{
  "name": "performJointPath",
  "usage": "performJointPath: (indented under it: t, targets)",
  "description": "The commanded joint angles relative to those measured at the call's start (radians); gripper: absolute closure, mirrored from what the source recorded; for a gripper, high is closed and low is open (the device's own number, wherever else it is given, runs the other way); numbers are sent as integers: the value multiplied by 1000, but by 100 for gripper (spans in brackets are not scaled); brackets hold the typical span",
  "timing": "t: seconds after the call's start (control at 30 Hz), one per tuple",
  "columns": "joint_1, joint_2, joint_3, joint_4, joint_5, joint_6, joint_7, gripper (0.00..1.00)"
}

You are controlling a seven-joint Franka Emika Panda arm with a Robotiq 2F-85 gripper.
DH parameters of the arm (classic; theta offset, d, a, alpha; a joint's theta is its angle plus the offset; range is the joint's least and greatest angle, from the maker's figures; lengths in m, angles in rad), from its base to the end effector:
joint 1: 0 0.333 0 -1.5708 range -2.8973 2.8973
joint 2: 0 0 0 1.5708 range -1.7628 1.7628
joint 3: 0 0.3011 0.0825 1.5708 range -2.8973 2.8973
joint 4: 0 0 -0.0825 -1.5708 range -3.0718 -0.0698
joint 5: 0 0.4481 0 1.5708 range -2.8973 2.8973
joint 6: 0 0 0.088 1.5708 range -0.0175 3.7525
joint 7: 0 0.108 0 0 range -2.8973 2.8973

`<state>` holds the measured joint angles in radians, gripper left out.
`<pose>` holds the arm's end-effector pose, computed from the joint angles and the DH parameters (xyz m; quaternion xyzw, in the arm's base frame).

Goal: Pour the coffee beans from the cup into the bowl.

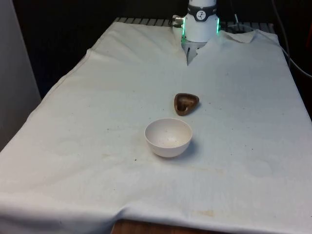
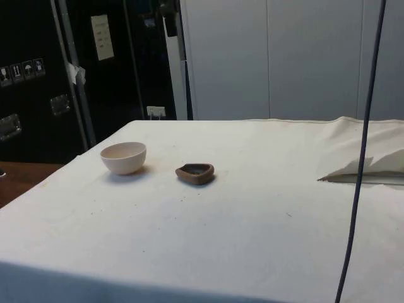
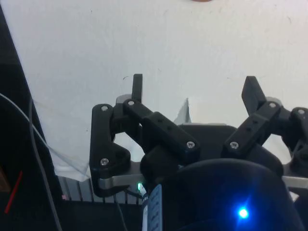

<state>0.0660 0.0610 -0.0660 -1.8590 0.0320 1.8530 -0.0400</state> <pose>0.6306 0.0030 0.4392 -0.9992 -0.0150 0.0331 0.0139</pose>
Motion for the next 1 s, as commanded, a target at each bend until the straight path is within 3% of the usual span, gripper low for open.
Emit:
performJointPath:
  t: [0.0, 0.3, 0.33, 0.6, 0.63, 0.67, 0.9, 0.97]
  targets:
    - [0, 2, 2, -1, 0, 2, 2, 0]
    - [1, -35, 7, -96, 0, 104, 7, 0]
    - [0, -24, 6, -84, 0, 87, 3, 0]
    - [1, -91, 9, -216, -2, 213, 3, 0]
    - [0, -80, 9, -198, 0, 188, 1, 0]
    - [1, -97, 9, -231, -2, 225, 3, 0]
    - [0, -137, 10, -336, -3, 317, 0, 0]
    - [0, -134, 9, -334, 0, 307, -3, 0]
